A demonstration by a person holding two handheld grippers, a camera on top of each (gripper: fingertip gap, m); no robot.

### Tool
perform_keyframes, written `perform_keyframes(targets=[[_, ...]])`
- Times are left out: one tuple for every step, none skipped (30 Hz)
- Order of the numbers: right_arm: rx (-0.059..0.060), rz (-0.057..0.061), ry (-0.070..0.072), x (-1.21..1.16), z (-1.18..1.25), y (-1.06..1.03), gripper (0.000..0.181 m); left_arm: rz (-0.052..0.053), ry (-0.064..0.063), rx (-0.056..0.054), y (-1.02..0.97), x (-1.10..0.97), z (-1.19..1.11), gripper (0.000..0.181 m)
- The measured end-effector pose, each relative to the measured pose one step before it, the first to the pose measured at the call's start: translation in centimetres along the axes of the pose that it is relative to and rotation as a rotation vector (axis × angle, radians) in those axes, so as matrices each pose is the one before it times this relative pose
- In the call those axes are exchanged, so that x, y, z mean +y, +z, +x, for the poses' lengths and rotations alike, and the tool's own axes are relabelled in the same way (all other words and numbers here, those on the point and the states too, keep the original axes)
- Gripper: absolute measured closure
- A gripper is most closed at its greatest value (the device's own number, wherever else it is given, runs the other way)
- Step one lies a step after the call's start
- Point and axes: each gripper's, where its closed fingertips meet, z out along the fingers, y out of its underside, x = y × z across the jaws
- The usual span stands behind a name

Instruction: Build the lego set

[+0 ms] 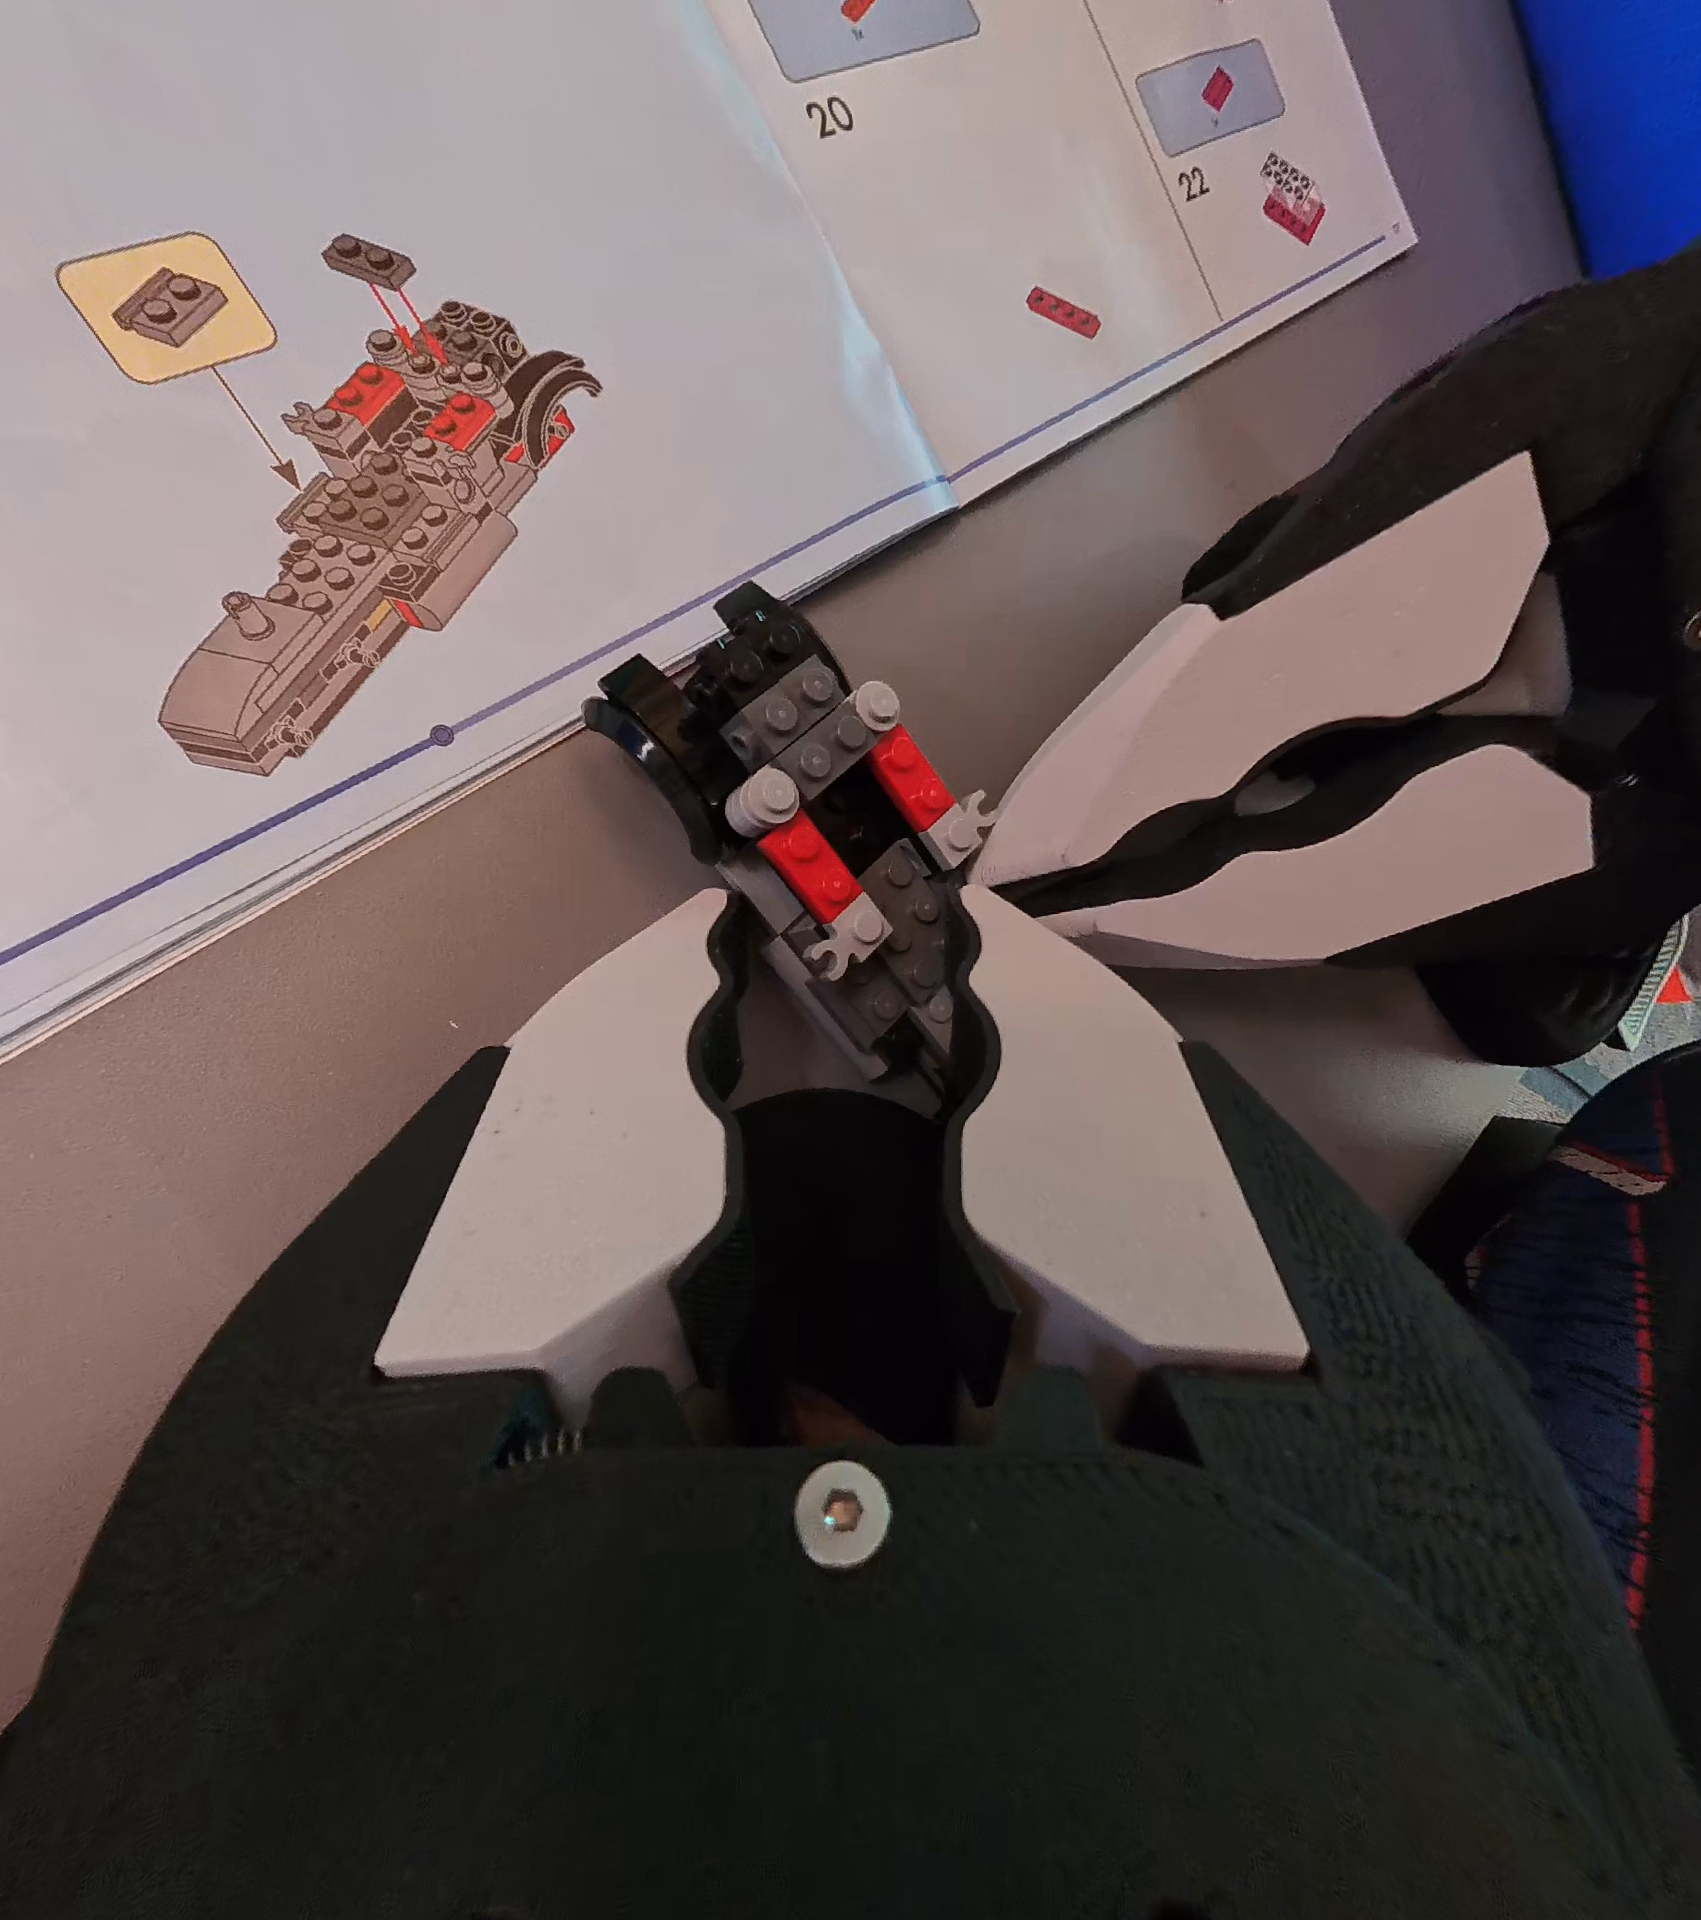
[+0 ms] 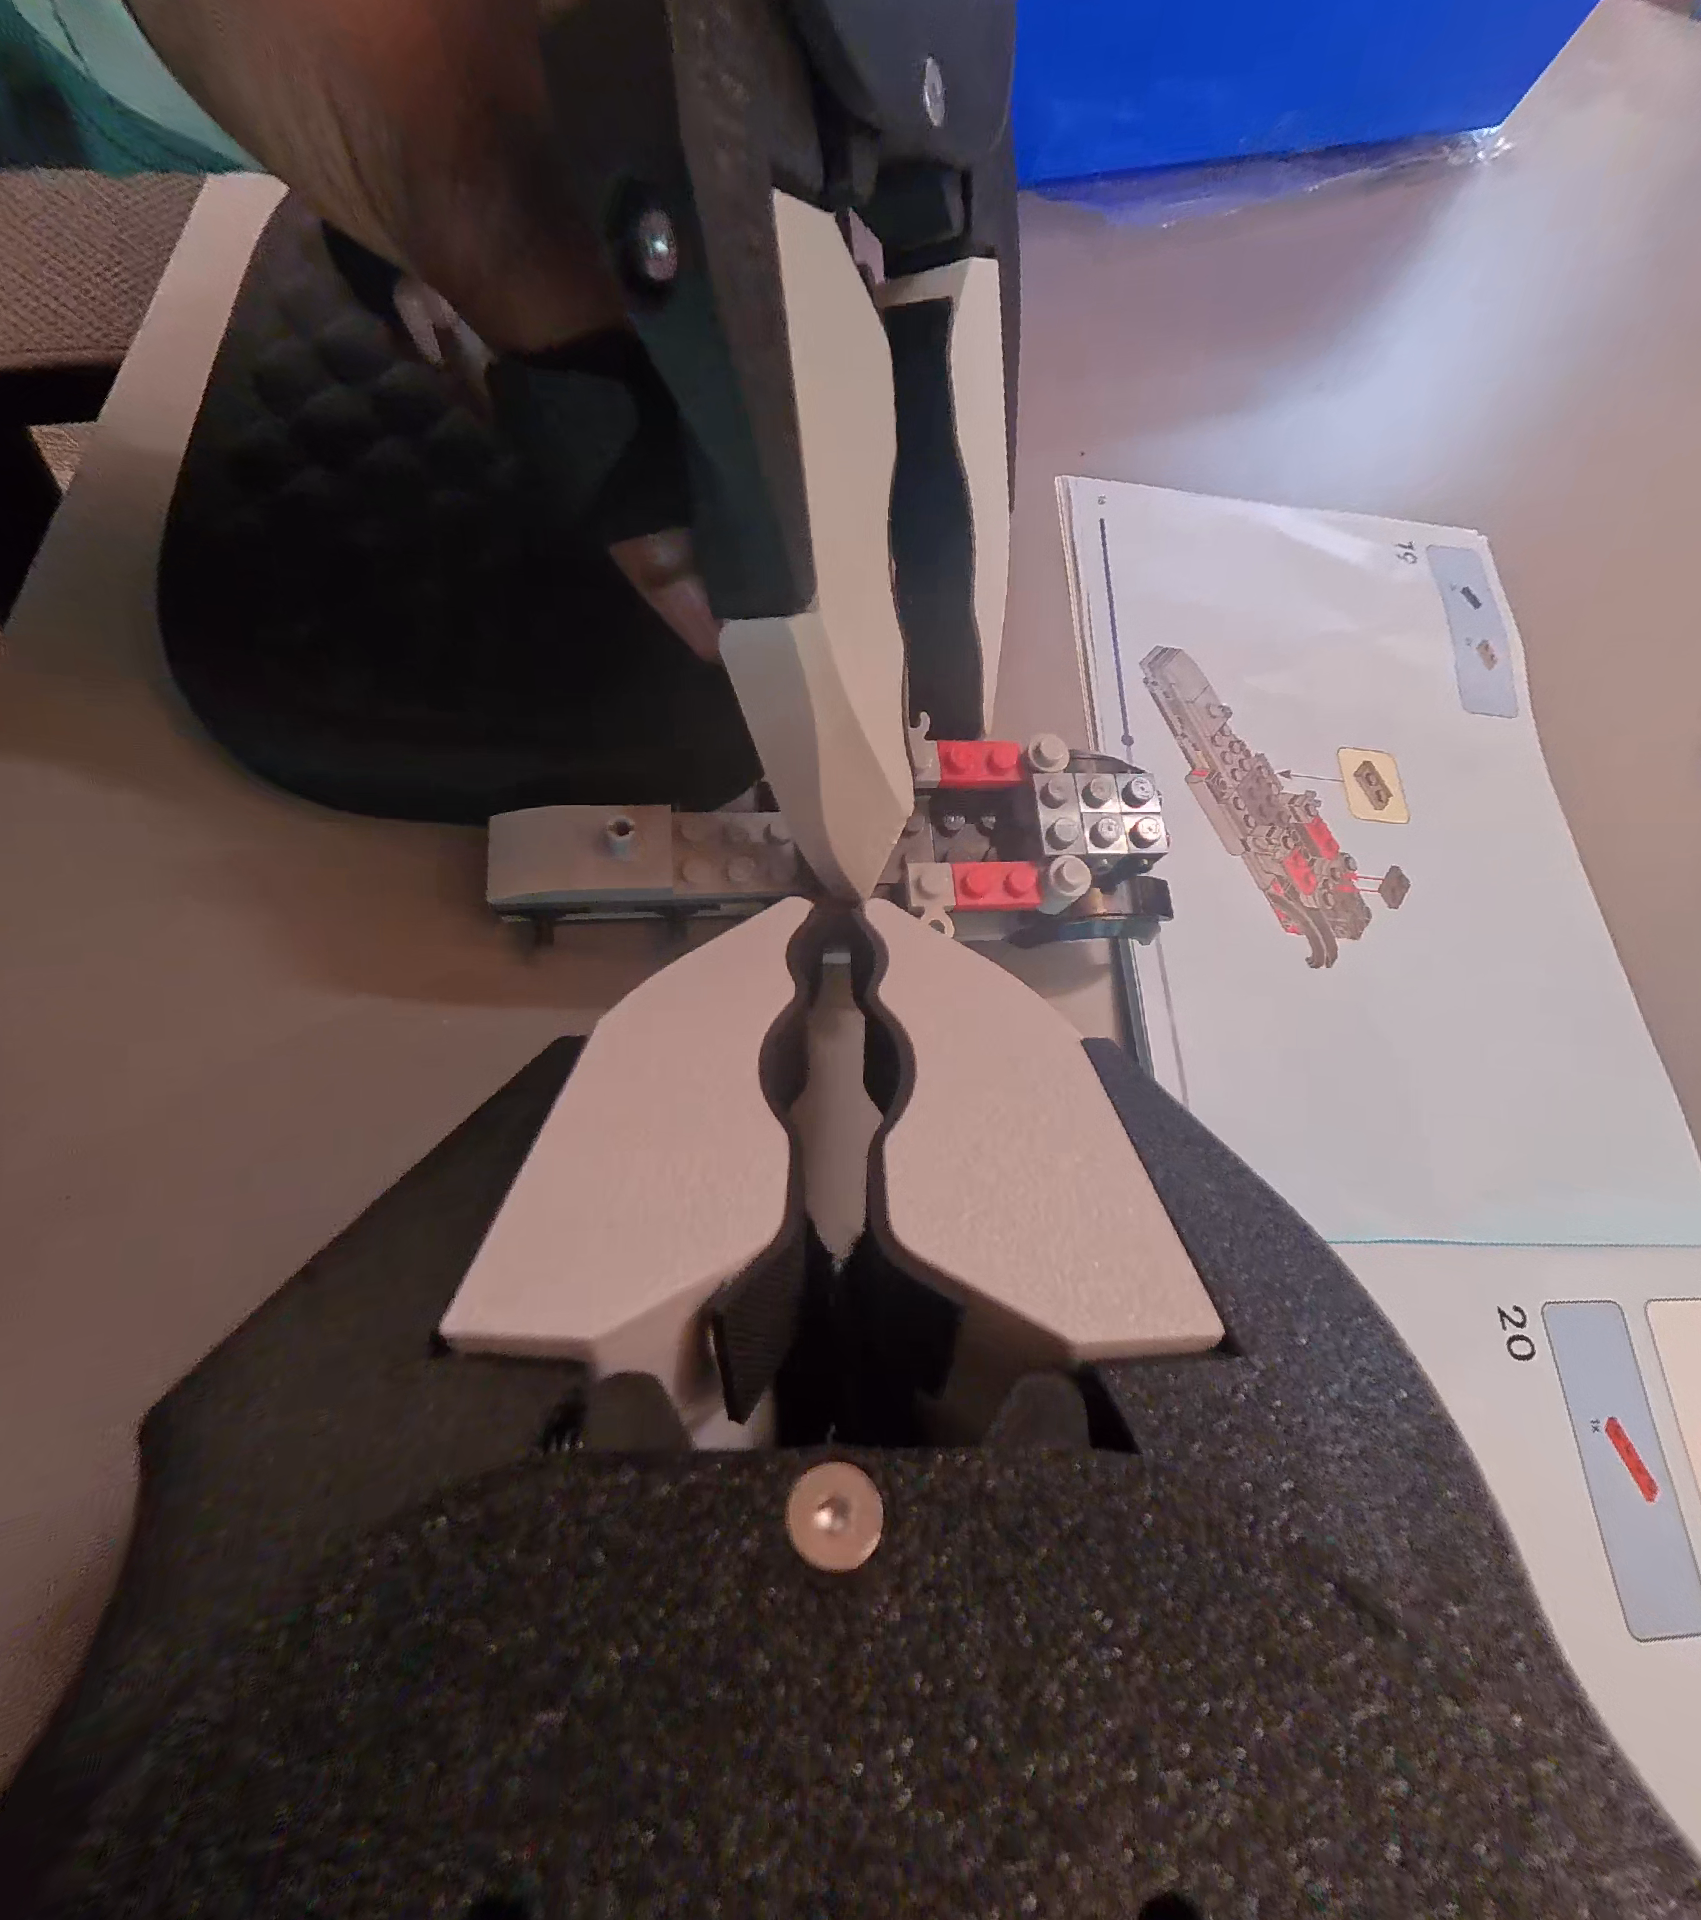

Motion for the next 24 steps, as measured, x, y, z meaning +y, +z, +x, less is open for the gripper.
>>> perform_keyframes(targets=[[0.0018, -0.0033, -0.0060, -0.003, 0.006, 0.005, 0.177, 0.0008, 0.0023, 0.0014, 0.000, -0.002, 0.003, 0.144], [-0.0016, -0.0047, 0.0014, 0.013, -0.010, 0.019, 0.178, 0.0007, 0.0006, 0.0049, -0.007, 0.011, 0.016, 0.144], [-0.0028, -0.0028, 0.0048, 0.007, -0.024, -0.002, 0.178, -0.0002, 0.0005, 0.0072, -0.012, 0.013, 0.037, 0.143], [-0.0004, -0.0016, 0.0042, 0.003, 0.004, 0.005, 0.178, 0.0005, 0.0017, 0.0056, -0.017, 0.018, 0.031, 0.143], [0.0024, -0.0011, 0.0013, 0.006, 0.005, -0.001, 0.178, 0.0020, 0.0011, 0.0027, -0.003, 0.001, 0.007, 0.143], [0.0033, -0.0020, 0.0003, -0.003, 0.001, -0.003, 0.178, 0.0018, 0.0016, 0.0005, 0.001, 0.003, 0.006, 0.143], [0.0040, -0.0027, -0.0003, 0.001, -0.014, 0.007, 0.178, 0.0009, 0.0036, -0.0006, 0.000, 0.006, 0.000, 0.143], [0.0039, -0.0035, -0.0028, 0.011, -0.024, -0.006, 0.178, 0.0005, 0.0053, -0.0002, 0.008, 0.002, 0.023, 0.143], [0.0035, -0.0051, -0.0066, -0.007, -0.032, 0.006, 0.178, 0.0008, 0.0048, 0.0003, -0.001, 0.007, 0.003, 0.142], [0.0011, -0.0065, -0.0077, 0.002, -0.045, 0.010, 0.179, 0.0000, 0.0059, -0.0004, 0.005, 0.007, 0.016, 0.142], [-0.0018, -0.0087, -0.0044, 0.005, -0.038, 0.012, 0.179, -0.0007, 0.0070, -0.0013, 0.009, 0.009, 0.004, 0.142], [-0.0039, -0.0097, -0.0020, 0.018, -0.009, 0.007, 0.179, -0.0004, 0.0054, -0.0015, 0.007, 0.003, 0.005, 0.142], [-0.0077, -0.0106, 0.0022, 0.008, -0.011, 0.014, 0.179, 0.0002, 0.0046, -0.0007, 0.001, 0.003, 0.012, 0.142], [-0.0101, -0.0114, 0.0051, 0.009, -0.020, 0.011, 0.179, 0.0008, 0.0043, 0.0003, 0.005, -0.004, 0.006, 0.142], [-0.0114, -0.0114, 0.0093, 0.015, -0.010, 0.012, 0.179, 0.0016, 0.0031, 0.0008, 0.003, 0.007, 0.010, 0.142], [-0.0127, -0.0107, 0.0119, 0.015, -0.006, 0.008, 0.179, 0.0024, 0.0030, 0.0007, 0.005, -0.005, 0.000, 0.142], [-0.0132, -0.0090, 0.0095, 0.015, -0.010, 0.015, 0.179, 0.0029, 0.0038, 0.0003, 0.003, -0.005, 0.012, 0.142], [-0.0142, -0.0063, 0.0085, 0.008, -0.016, 0.011, 0.179, 0.0025, 0.0031, 0.0006, 0.005, -0.006, -0.002, 0.142], [-0.0146, -0.0043, 0.0045, 0.000, -0.017, 0.013, 0.179, 0.0018, 0.0039, 0.0020, -0.004, 0.002, 0.002, 0.142], [-0.0102, -0.0008, -0.0041, -0.004, -0.006, 0.007, 0.180, 0.0014, 0.0043, 0.0039, -0.006, 0.000, -0.009, 0.142], [-0.0062, 0.0002, -0.0080, -0.004, -0.009, 0.004, 0.180, 0.0007, 0.0028, 0.0055, -0.010, -0.001, 0.012, 0.141], [-0.0036, -0.0005, -0.0046, 0.023, 0.001, -0.004, 0.180, -0.0006, 0.0041, 0.0072, -0.015, 0.042, 0.043, 0.141], [-0.0017, -0.0014, -0.0059, 0.021, 0.011, 0.000, 0.180, -0.0004, 0.0068, 0.0088, -0.027, 0.050, 0.060, 0.139], [-0.0004, -0.0004, -0.0133, -0.001, 0.004, -0.008, 0.180, 0.0012, 0.0068, 0.0084, -0.023, 0.047, 0.067, 0.138]])
